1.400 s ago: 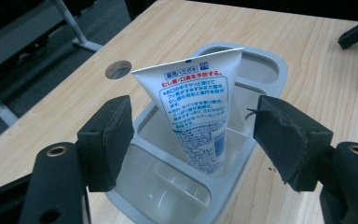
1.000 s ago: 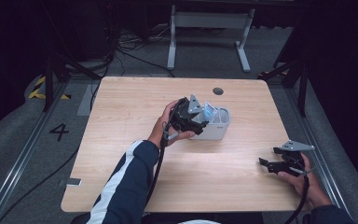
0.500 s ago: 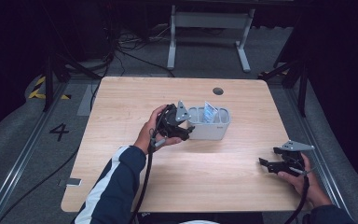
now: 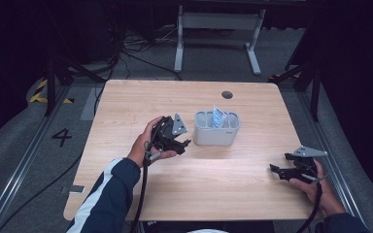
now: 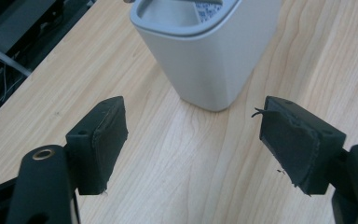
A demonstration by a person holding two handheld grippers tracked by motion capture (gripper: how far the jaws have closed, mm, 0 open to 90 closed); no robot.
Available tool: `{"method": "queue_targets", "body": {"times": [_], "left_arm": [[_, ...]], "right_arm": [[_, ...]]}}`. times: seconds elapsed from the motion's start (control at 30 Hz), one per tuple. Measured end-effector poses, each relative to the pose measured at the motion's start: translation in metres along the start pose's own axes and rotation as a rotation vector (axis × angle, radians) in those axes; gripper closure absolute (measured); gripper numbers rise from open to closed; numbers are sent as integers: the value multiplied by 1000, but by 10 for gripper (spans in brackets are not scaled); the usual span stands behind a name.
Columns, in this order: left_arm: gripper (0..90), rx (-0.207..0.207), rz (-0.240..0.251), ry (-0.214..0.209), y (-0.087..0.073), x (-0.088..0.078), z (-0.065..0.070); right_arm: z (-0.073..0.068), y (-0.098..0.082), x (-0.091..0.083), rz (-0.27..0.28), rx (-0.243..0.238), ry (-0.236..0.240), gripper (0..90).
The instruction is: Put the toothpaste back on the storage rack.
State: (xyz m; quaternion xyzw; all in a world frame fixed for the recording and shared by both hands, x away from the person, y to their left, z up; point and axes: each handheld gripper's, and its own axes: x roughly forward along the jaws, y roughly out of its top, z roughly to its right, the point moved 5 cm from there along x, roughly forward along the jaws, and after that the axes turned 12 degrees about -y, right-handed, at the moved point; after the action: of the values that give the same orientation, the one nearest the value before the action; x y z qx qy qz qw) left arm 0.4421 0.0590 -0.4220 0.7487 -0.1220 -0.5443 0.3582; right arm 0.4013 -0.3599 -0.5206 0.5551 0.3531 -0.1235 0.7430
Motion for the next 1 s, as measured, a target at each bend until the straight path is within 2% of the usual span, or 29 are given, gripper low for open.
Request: {"method": "queue_targets", "body": {"times": [0.3, 0.6, 0.7, 0.93, 1.0], "left_arm": [[237, 8, -46, 28, -22, -9, 2], [222, -46, -54, 33, -50, -17, 1], [221, -41, -79, 47, -60, -20, 0], [221, -68, -117, 65, -84, -27, -1], [223, -88, -114, 67, -94, -29, -2]], "right_arm": [[0, 0, 0, 0, 0, 0, 151], [0, 0, 0, 0, 1, -1, 151], [0, 0, 0, 0, 1, -1, 150], [0, 0, 0, 0, 2, -1, 150], [0, 0, 0, 0, 1, -1, 150]]}}
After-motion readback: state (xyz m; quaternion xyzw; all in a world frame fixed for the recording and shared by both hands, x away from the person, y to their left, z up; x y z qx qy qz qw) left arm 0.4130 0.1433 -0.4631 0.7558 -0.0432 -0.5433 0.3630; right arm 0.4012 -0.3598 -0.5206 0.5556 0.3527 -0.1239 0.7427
